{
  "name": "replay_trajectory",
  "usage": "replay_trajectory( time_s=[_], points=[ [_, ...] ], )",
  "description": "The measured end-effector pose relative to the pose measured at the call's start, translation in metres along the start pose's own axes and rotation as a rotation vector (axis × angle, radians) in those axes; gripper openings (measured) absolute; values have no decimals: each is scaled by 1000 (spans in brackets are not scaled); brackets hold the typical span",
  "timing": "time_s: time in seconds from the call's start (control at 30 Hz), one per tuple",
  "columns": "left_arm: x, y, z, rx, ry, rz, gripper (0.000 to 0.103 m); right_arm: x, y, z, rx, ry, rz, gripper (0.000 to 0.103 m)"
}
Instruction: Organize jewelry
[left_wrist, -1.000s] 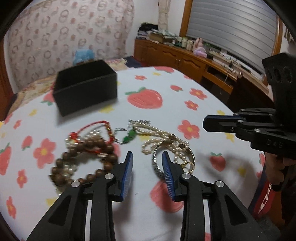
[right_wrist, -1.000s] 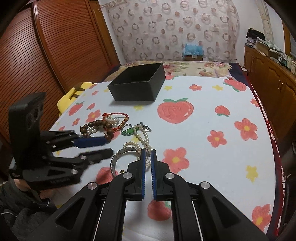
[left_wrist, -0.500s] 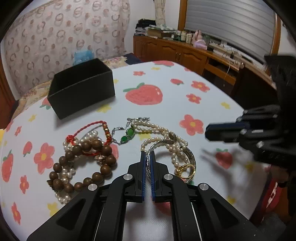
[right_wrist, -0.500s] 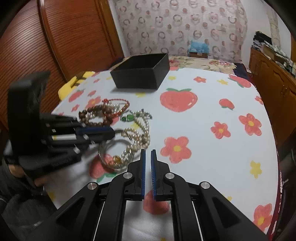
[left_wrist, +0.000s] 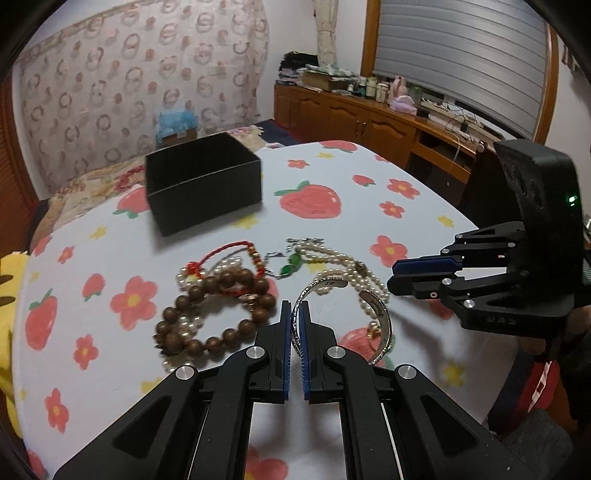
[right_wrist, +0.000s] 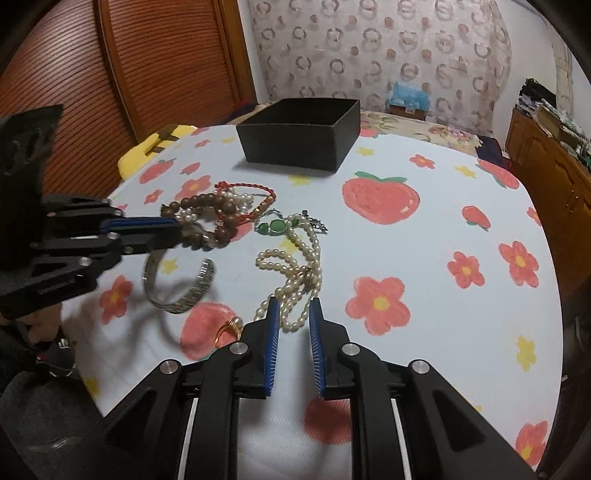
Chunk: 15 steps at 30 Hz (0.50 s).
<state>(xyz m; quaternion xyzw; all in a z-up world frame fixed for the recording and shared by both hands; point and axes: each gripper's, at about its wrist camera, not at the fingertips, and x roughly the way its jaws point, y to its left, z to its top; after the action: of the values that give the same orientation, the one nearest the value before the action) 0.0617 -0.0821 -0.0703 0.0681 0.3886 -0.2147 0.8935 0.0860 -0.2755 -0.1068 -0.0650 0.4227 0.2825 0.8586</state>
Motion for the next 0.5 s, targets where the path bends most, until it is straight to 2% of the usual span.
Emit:
replay_trajectory(
  time_s=[0.13,0.3,0.33,0.4,0.5],
  points=[
    [-1,6,-2,-17,-5,5,3,15,1,4,-40,30,-101,18],
    [0,8,-4,-27,-8,8,4,23,5,8,-80,38,-155,18],
    [1,8,-4,-29,-9,8,4,24,5,9,-90,40,-159,18],
    [1,10,-3,-35,-11,8,4,25,3,12,-83,52,-132,5],
    [2,12,-3,-43,-15,13,4,24,0,13,-89,56,-132,4]
  ],
)
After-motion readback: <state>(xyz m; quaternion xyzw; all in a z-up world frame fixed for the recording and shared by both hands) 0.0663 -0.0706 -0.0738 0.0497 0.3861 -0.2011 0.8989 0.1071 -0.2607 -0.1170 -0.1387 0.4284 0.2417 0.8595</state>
